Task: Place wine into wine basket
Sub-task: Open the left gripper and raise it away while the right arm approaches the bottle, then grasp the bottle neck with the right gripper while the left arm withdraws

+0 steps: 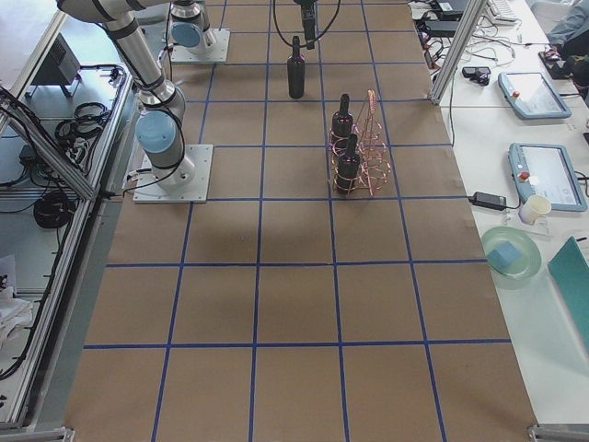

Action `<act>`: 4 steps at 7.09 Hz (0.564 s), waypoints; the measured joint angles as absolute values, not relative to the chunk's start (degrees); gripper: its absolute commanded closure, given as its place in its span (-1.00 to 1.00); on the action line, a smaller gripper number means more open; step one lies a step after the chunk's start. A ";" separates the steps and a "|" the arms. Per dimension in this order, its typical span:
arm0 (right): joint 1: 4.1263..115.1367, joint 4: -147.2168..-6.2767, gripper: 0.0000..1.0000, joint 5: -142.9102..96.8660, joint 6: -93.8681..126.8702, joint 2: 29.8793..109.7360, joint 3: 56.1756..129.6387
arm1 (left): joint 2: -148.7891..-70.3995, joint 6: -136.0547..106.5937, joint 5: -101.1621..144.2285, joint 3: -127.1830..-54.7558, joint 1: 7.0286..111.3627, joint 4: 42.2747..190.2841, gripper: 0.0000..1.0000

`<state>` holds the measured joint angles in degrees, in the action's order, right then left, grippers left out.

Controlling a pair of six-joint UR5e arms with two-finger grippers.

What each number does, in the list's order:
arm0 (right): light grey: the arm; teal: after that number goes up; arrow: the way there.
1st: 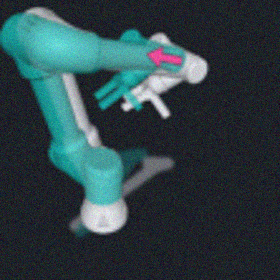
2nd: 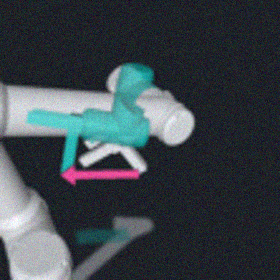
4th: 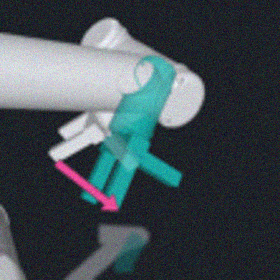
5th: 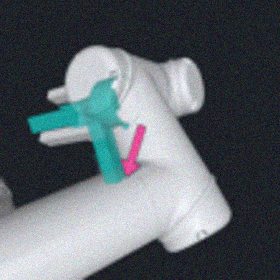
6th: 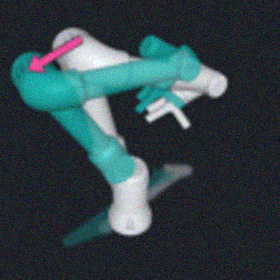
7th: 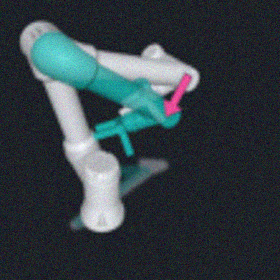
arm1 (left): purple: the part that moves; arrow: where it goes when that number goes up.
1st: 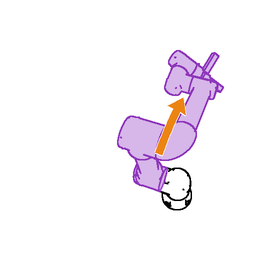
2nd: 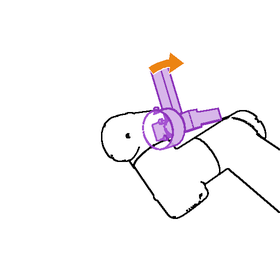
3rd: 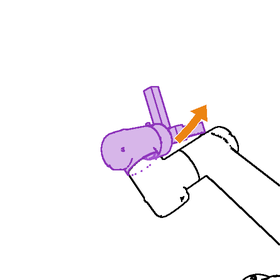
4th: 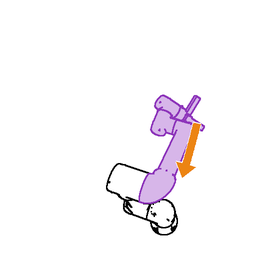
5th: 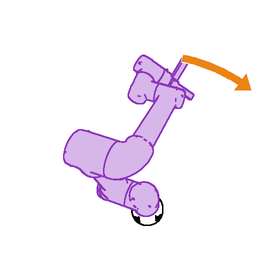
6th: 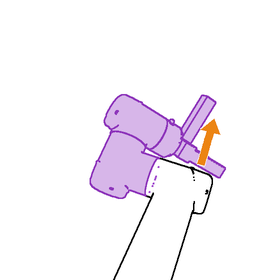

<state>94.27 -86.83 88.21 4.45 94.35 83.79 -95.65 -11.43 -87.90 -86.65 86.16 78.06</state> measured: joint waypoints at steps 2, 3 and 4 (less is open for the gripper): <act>101.74 -87.26 -1.00 88.83 16.64 89.56 80.65 | -94.11 -9.32 -87.95 -86.59 82.57 79.13 -1.00; 105.50 -88.07 -1.00 89.72 22.20 87.25 79.69 | -93.46 -9.06 -87.99 -86.59 82.01 80.16 -1.00; 109.12 -89.34 -1.00 91.00 27.38 85.26 79.32 | -92.81 -8.94 -88.21 -86.63 81.71 82.07 -1.00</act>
